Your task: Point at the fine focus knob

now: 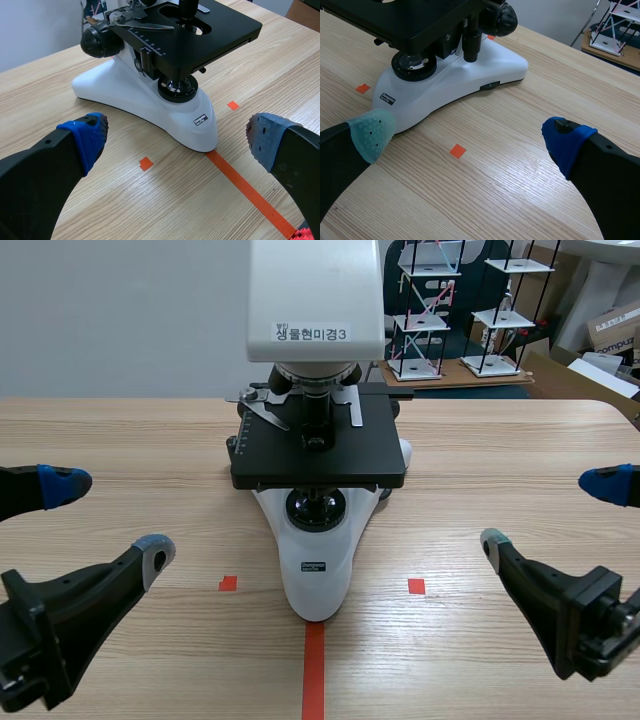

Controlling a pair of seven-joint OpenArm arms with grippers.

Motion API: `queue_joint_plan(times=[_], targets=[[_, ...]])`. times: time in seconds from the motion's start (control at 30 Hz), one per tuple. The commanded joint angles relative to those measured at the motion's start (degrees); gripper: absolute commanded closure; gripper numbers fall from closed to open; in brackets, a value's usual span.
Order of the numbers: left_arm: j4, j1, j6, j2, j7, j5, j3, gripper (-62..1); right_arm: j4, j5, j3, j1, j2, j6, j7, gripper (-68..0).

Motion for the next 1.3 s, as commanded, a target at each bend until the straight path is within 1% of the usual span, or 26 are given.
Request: queue_joint_plan(times=[0.0,0.07,0.13,0.2,0.37,0.43,0.57,0.63,0.67,0.7,0.73,0.97,1.07,1.17,1.27], targets=[[0.2,0.3,0.0,0.4,-1.0,-0.5,-0.2,-58.1,0.4,0.6,0.3,0.5,0.0,-0.2,0.7,-65.0],[0.2,0.3,0.0,0.4,-1.0,-0.5,-0.2,-58.1,0.4,0.6,0.3,0.5,0.0,-0.2,0.7,-62.7],[0.2,0.3,0.0,0.4,-1.0,-0.5,-0.2,-58.1,0.4,0.6,0.3,0.5,0.0,-0.2,0.7,-56.9],[0.2,0.3,0.0,0.4,-1.0,-0.5,-0.2,-58.1,0.4,0.6,0.3,0.5,0.0,-0.2,0.7,-49.8],[0.2,0.3,0.0,0.4,-1.0,-0.5,-0.2,-58.1,0.4,0.6,0.3,0.5,0.0,-0.2,0.6,-28.0],[0.2,0.3,0.0,0.4,-1.0,-0.5,-0.2,-58.1,0.4,0.6,0.3,0.5,0.0,-0.2,0.6,-20.3],[0.2,0.3,0.0,0.4,-1.0,-0.5,-0.2,-58.1,0.4,0.6,0.3,0.5,0.0,-0.3,0.6,-7.2],[0.2,0.3,0.0,0.4,-1.0,-0.5,-0.2,-58.1,0.4,0.6,0.3,0.5,0.0,-1.2,0.6,-1.4],[0.2,0.3,0.0,0.4,-1.0,-0.5,-0.2,-58.1,0.4,0.6,0.3,0.5,0.0,-2.1,0.4,0.1],[0.2,0.3,0.0,0.4,-1.0,-0.5,-0.2,-58.1,0.4,0.6,0.3,0.7,0.0,-3.0,0.4,0.1],[0.2,0.3,0.0,0.4,-1.0,-0.5,-0.2,-58.1,0.3,0.5,0.3,0.8,0.0,-3.2,0.4,0.1],[0.2,0.3,0.0,0.4,-0.1,-0.5,-0.2,-58.1,-2.3,0.2,0.3,3.7,0.0,-3.2,0.5,0.1],[0.2,0.3,0.0,0.4,0.1,-0.5,-0.2,-58.1,-5.1,0.2,0.3,5.6,0.0,-3.2,1.0,0.1],[0.2,0.3,0.0,0.4,0.1,-0.5,-0.2,-58.1,-8.8,0.2,0.3,8.0,0.0,-3.2,2.6,0.1],[0.2,0.3,0.0,0.4,0.1,-0.5,-0.2,-58.1,-12.7,0.2,0.3,10.8,0.0,-2.6,3.3,0.1]])
